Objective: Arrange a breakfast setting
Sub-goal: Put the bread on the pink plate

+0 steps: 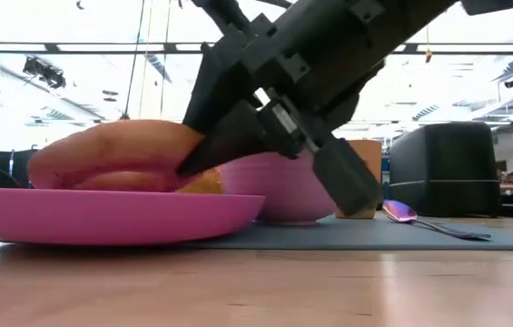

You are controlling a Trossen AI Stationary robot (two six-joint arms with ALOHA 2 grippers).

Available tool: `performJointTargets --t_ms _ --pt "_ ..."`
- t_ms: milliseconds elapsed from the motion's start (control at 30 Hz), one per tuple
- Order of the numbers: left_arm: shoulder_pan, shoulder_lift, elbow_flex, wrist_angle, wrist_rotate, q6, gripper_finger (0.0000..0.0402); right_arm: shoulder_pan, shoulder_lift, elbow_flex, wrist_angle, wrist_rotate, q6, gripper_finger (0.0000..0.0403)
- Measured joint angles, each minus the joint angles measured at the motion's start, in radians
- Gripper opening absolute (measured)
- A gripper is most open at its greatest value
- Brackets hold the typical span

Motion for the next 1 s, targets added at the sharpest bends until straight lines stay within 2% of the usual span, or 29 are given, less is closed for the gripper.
performJointTargets --t_ms 267,800,1000 --pt "0.0 0.0 0.0 -0.003 0.0 -0.018 0.0242 -0.034 0.0 0.0 -0.038 -0.069 -0.029 0.0059" --pt "-0.001 0.0 0.0 -0.003 0.0 -0.045 0.0242 -0.034 0.0 0.0 -0.024 -0.046 -0.1 0.0153" --pt "-0.001 0.0 0.0 -0.003 0.0 -0.045 0.0242 -0.026 -0.014 0.0 -0.034 -0.046 -0.133 0.0163"
